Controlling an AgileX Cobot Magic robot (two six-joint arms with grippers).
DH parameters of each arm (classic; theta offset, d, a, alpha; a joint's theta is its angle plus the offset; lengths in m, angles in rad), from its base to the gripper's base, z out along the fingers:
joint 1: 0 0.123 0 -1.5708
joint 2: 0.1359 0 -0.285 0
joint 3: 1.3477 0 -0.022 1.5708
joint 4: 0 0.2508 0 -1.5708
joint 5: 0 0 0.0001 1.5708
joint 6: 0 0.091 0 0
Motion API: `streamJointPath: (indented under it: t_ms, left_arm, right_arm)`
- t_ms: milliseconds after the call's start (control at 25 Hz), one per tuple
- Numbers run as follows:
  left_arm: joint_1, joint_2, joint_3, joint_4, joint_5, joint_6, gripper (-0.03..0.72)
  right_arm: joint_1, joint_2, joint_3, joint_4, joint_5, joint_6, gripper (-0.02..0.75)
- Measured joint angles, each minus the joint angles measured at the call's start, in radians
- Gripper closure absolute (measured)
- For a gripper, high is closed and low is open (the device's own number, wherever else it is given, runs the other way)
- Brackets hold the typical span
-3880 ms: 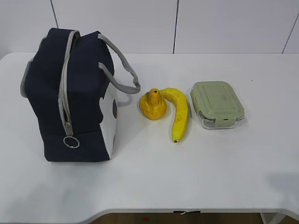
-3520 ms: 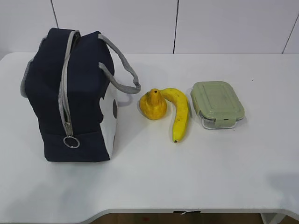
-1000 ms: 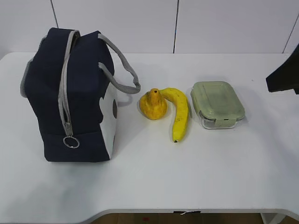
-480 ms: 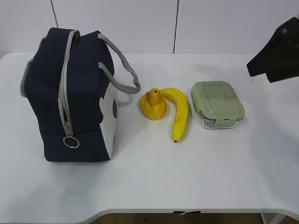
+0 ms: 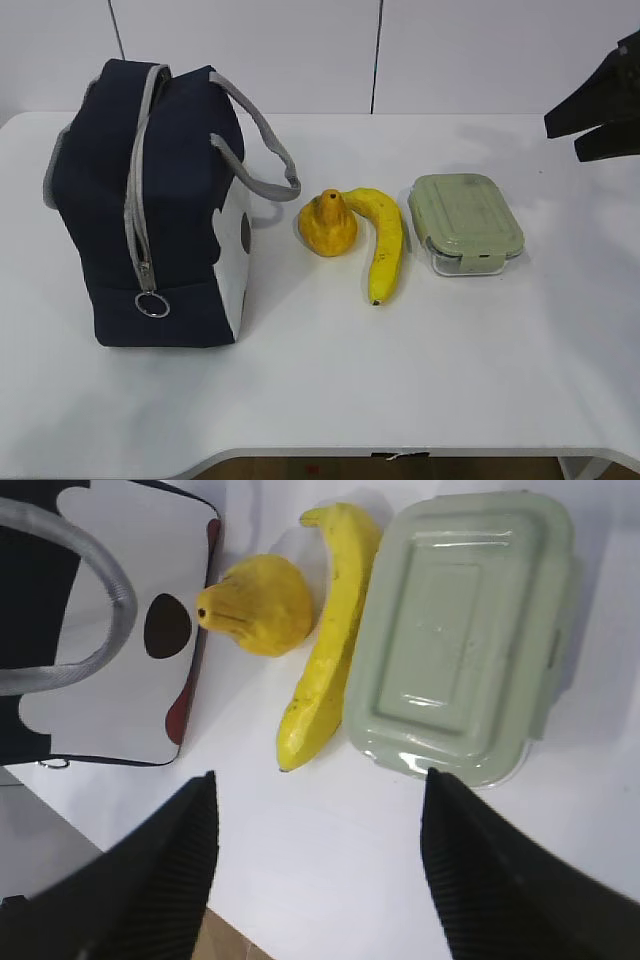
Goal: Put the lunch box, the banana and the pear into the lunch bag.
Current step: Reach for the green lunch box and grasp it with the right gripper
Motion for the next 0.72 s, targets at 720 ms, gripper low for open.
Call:
streamJointPath:
  t_ms: [720]
  left_arm:
    - [0.000,0.000,0.000,0.000,0.000,0.000,0.254]
  right_arm:
    - [-0.037,0.207,-0.105,0.001,-0.002,-0.004,0.233]
